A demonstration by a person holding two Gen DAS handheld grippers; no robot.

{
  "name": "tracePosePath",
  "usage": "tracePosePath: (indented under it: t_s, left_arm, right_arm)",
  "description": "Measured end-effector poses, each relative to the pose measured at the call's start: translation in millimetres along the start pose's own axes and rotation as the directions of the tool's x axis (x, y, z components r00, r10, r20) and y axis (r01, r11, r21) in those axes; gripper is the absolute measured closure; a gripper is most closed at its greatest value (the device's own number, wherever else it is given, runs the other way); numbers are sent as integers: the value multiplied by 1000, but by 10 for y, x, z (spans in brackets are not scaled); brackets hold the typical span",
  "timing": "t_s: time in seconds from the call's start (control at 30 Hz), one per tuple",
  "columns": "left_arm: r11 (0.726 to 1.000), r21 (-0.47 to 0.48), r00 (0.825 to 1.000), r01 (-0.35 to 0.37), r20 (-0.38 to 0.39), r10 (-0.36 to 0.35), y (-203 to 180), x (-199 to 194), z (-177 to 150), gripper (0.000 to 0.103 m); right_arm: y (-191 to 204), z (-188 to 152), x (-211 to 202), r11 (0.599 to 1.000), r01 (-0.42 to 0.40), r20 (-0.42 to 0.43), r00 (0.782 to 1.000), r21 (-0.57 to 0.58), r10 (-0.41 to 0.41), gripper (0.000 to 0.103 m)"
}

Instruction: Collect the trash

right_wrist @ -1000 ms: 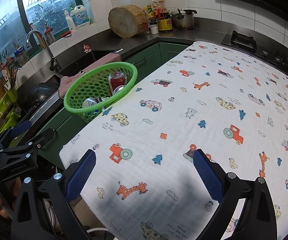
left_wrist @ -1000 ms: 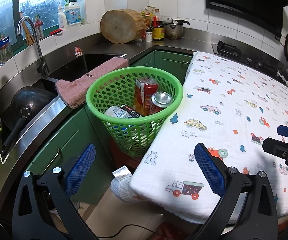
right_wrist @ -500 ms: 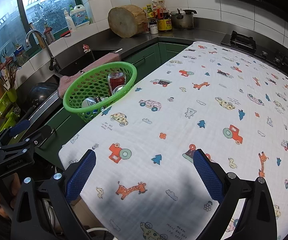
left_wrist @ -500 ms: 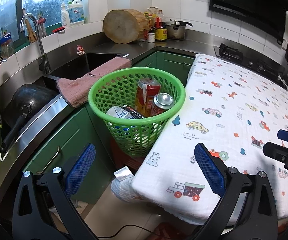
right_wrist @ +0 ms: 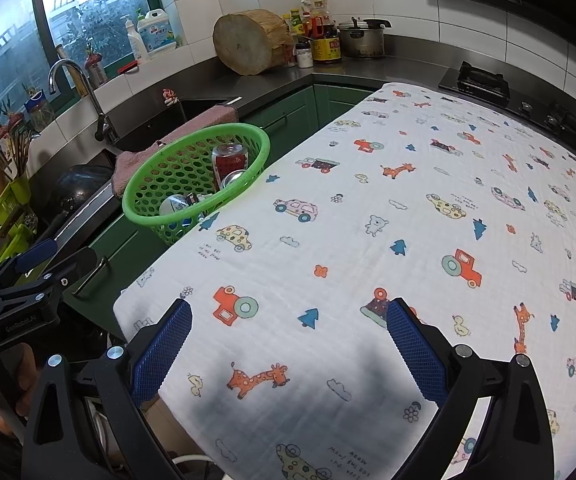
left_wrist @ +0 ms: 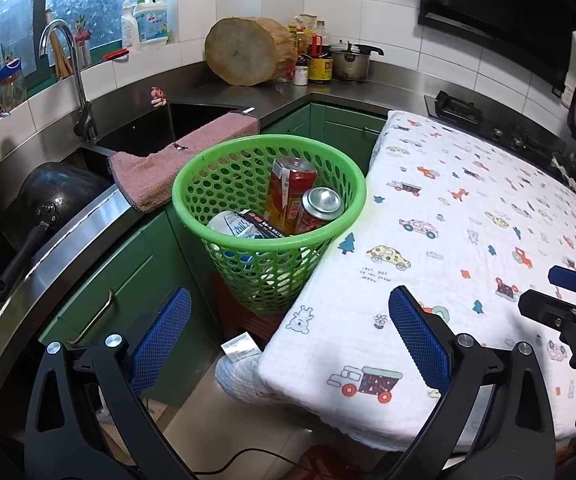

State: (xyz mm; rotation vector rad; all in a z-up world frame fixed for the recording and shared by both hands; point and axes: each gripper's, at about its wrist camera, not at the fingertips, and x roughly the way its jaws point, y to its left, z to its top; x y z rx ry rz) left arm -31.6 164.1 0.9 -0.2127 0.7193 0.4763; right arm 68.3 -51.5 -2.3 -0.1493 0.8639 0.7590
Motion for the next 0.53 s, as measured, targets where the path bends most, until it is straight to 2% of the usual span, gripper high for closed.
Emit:
tracePosePath:
  t_s: [0.53]
  left_arm:
    - [1000,-6,1000,-14,-10,14,-17,30,16,5]
  right_arm:
    - [-5,-26,-18,999,31,2,1000,-12,-31,8]
